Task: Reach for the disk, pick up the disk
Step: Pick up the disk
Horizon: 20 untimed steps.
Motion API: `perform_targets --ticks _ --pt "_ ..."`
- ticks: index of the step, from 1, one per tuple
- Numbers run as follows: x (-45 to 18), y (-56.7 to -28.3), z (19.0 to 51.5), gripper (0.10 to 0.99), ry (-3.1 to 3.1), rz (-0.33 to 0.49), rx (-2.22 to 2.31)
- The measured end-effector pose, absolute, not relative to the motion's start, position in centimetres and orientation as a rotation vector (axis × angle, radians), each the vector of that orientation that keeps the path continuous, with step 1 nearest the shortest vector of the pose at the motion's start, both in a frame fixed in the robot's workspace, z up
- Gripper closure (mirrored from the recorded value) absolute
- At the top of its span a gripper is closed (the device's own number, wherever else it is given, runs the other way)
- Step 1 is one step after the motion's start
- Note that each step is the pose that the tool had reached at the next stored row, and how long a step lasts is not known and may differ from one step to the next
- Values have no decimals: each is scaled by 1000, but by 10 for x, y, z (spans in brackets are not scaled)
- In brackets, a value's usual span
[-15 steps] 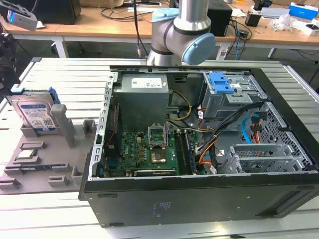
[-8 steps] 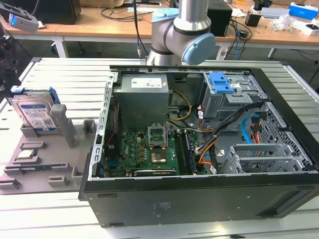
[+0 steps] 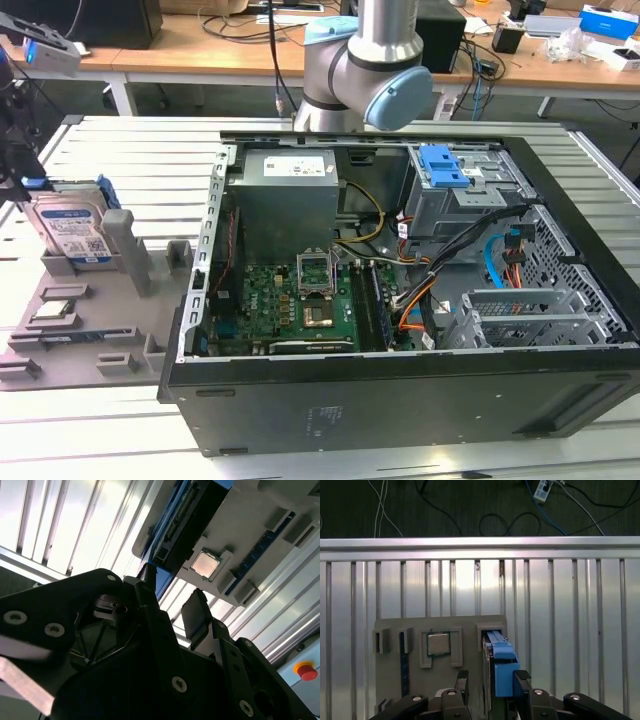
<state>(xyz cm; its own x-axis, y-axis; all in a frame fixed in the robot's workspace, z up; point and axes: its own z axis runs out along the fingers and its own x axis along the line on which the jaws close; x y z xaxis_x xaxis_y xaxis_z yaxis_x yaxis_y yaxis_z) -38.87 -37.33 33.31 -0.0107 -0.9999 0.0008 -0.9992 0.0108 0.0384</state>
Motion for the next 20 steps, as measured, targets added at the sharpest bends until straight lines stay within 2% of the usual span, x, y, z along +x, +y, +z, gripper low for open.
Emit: perform_targets --ticks 20 --pt "-383 -363 335 604 -2171 -43 2232"
